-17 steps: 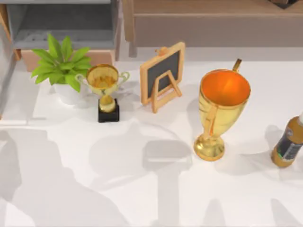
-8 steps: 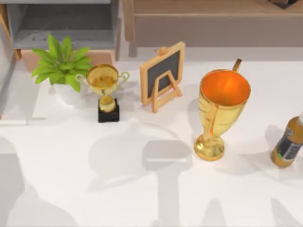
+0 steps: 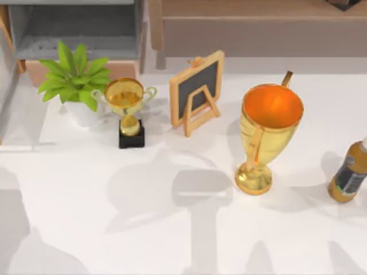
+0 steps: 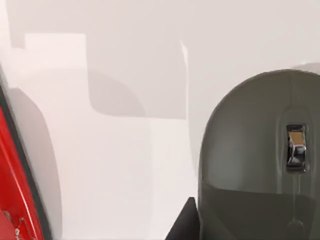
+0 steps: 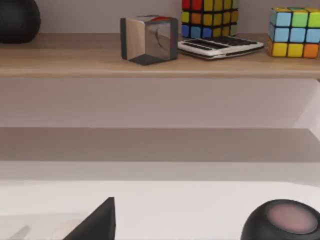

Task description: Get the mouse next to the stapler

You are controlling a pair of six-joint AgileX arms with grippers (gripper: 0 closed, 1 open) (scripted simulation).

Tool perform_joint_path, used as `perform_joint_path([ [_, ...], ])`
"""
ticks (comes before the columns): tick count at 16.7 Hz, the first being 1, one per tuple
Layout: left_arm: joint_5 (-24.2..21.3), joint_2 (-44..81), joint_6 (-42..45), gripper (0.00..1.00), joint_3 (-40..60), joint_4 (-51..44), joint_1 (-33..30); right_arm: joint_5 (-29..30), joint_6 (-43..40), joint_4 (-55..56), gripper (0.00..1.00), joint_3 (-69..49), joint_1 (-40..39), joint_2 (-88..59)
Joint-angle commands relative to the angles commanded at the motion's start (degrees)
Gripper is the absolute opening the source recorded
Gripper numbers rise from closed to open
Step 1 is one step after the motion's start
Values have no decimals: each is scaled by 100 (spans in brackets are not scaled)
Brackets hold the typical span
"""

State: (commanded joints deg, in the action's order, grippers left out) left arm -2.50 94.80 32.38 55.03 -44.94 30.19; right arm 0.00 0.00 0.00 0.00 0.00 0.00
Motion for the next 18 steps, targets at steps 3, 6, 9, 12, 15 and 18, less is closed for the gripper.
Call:
perform_joint_path([
  [3,-1,-1,3,0,7,8,3,0,0,0,100,0,0,0],
  [6,-5,-4,10,0,32,39,11,0,0,0,100,0,0,0],
  [9,-9,-16,16,0,65,88,18,0,0,0,100,0,0,0],
  [12,-9,-37,15,0,98,148,18,0,0,0,100,0,0,0],
  [15,-6,-60,9,0,118,214,12,0,0,0,100,0,0,0],
  [18,-4,-72,-1,0,116,280,2,0,0,0,100,0,0,0],
])
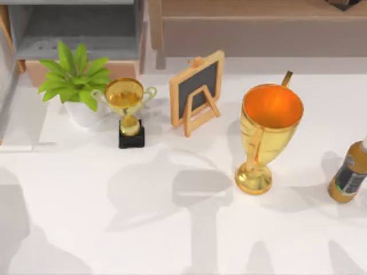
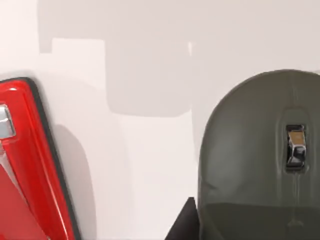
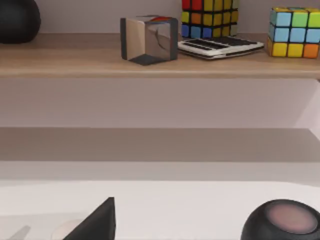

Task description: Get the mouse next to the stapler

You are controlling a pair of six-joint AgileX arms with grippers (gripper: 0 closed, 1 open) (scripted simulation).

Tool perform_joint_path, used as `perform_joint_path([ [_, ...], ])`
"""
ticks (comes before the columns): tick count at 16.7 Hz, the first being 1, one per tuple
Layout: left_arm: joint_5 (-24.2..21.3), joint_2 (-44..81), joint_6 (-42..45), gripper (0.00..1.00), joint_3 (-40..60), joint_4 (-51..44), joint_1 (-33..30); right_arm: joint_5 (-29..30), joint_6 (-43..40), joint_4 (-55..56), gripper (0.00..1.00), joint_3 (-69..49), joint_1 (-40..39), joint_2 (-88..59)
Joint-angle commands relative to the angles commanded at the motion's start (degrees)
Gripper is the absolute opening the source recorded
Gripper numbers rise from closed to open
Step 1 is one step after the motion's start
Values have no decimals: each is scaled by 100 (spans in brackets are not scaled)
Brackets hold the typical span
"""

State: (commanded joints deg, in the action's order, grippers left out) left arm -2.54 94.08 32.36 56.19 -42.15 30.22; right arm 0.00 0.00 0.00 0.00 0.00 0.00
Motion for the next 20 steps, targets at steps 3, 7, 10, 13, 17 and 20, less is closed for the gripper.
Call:
perform_joint_path([
  [3,1,16,-10,0,-36,58,-7,0,0,0,100,0,0,0],
  [7,1,116,-16,0,-163,99,-12,0,0,0,100,0,0,0],
  [10,2,241,-17,0,-293,92,-13,0,0,0,100,0,0,0],
  [13,2,241,-17,0,-293,92,-13,0,0,0,100,0,0,0],
  [17,2,241,-17,23,-293,92,-13,0,0,0,100,0,0,0],
  [20,2,241,-17,45,-293,92,-13,0,0,0,100,0,0,0],
])
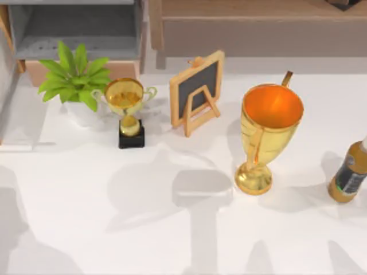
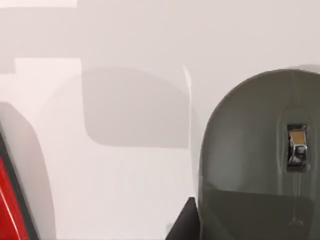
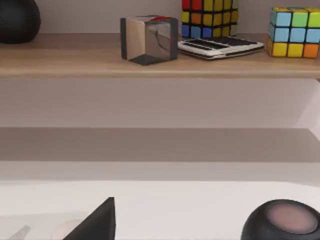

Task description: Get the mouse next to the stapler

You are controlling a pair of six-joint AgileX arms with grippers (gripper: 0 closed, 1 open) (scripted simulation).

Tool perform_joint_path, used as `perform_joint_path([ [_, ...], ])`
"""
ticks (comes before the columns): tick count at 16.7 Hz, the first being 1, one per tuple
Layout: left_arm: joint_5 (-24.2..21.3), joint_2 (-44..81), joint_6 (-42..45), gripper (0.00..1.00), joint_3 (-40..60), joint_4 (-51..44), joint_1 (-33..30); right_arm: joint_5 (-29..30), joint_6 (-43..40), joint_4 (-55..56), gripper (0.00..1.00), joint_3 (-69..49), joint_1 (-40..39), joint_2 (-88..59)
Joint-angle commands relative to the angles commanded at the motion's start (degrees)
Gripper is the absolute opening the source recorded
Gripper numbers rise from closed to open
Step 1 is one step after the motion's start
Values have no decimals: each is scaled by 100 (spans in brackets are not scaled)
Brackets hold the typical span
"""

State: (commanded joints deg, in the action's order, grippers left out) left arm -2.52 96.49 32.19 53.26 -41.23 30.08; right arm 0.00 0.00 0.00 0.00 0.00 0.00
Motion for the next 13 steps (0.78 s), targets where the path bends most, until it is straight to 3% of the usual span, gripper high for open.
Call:
perform_joint_path([
  [7,0,0,0,98,0,0,0,0,0,0,100,0,0,0],
  [13,0,0,0,100,0,0,0,0,0,0,100,0,0,0],
])
